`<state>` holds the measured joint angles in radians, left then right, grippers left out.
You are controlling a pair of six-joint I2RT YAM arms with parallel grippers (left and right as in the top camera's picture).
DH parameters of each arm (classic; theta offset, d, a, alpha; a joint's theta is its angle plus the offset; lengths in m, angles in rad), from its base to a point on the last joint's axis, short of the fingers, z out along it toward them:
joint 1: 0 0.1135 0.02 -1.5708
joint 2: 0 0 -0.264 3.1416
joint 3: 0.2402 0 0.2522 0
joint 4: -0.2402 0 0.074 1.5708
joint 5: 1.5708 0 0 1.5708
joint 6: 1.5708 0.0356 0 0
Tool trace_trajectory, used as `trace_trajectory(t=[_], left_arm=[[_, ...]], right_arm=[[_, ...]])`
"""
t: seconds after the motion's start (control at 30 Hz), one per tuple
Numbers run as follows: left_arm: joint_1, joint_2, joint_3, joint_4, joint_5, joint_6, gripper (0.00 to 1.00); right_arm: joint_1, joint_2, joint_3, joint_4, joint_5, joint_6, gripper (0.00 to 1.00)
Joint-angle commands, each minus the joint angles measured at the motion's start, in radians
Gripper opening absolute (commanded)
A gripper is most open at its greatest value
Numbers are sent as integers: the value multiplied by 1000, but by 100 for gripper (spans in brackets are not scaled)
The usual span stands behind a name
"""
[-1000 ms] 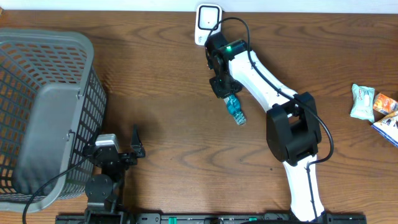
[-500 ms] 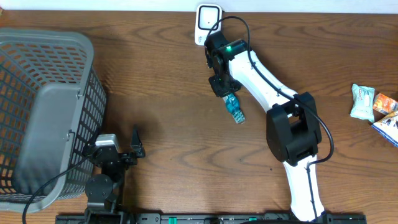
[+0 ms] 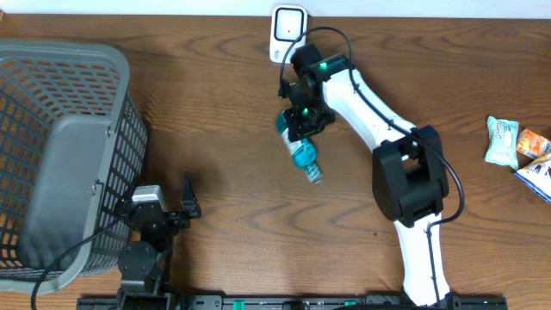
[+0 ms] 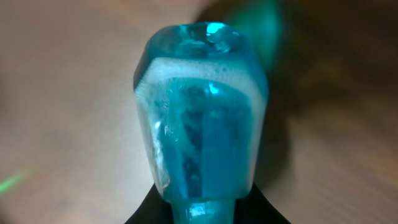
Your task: Scan the item barcode
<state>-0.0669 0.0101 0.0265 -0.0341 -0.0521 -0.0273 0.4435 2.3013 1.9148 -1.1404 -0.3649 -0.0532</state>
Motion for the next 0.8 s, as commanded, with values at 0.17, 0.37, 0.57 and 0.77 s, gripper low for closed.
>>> trace_trajectory(t=[0.17,0.37,0.57,0.77], left_arm=[[5,-5,-23,-32,-16,-8,100],[5,-5,-23,-32,-16,-8,100],[5,-5,-23,-32,-16,-8,100],[5,-5,-23,-32,-16,-8,100]], right_arm=[[-90,10,-6,-66,-668,-332,1],[-90,10,-6,-56,-559,-351,1],[-15,10,-6,-64,-373,-291,51],[75,10,-13,-63,-314,-291,83]])
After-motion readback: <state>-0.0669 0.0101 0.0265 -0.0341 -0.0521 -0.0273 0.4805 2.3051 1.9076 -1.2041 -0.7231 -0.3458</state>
